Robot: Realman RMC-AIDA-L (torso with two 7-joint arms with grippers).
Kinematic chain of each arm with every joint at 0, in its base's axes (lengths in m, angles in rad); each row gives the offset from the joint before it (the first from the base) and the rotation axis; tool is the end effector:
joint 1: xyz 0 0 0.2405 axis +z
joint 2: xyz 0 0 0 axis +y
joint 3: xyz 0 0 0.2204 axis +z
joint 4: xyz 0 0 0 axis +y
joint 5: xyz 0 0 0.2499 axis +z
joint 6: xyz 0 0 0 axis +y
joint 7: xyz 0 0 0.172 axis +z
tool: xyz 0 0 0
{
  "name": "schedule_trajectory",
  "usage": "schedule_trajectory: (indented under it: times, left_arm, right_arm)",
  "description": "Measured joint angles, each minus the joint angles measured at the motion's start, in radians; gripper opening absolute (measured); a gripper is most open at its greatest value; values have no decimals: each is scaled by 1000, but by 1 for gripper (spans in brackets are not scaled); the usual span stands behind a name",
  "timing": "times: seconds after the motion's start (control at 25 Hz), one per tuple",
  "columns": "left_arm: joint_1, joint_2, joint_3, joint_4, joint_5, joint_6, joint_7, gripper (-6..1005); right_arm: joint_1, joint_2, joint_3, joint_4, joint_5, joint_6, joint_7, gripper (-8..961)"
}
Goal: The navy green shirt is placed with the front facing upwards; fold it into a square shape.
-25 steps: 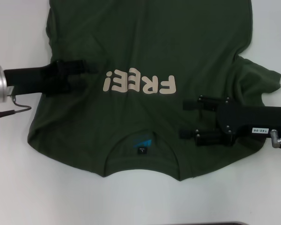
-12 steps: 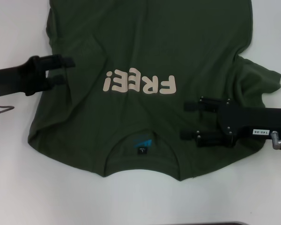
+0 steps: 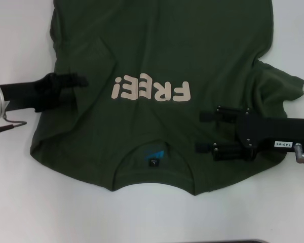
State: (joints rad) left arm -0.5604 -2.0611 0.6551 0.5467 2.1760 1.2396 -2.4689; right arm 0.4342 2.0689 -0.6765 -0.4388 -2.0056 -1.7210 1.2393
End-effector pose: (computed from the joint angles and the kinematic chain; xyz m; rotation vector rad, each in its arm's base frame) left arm -0.3064 0.3750 -0.0249 -1.9111 -2.0914 -0.6075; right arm 0.2715 0.2794 -0.0403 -2.8231 0.7672 0.9278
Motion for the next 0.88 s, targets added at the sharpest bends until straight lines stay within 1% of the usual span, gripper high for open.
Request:
schedule_trajectory:
  times: [0.12, 0.32, 0.4, 0.52, 0.56, 0.64, 0.76, 0.84, 0.88]
  left_arm:
    - [0, -1, 3, 1, 26, 8, -24, 717]
    - [-6, -9, 4, 2, 12, 37, -28, 717]
    - [-9, -14, 0, 2, -16, 60, -24, 716]
    - [-7, -21, -1, 3, -91, 123, -1, 716]
    - [-4, -21, -1, 4, -122, 161, 16, 716]
    - [-2, -16, 0, -2, -165, 272, 55, 716]
    - [-6, -4, 5, -9, -156, 396, 88, 717]
    - [-4, 0, 6, -8, -117, 416, 96, 717]
    - [0, 2, -2, -6, -91, 400, 94, 717]
  right_arm:
    - [0, 0, 0, 0, 0, 3, 0, 928]
    - [1, 0, 0, 0, 1, 4, 0, 928]
    - [1, 0, 0, 0, 2, 4, 0, 928]
    - [1, 0, 0, 0, 1, 4, 0, 928]
    - [2, 0, 0, 0, 1, 5, 0, 928]
    - [2, 0, 0, 0, 1, 6, 0, 928]
    - [1, 0, 0, 0, 1, 8, -1, 928]
    - [2, 0, 0, 0, 1, 13, -4, 928]
    - [3, 0, 0, 0, 0, 16, -5, 928]
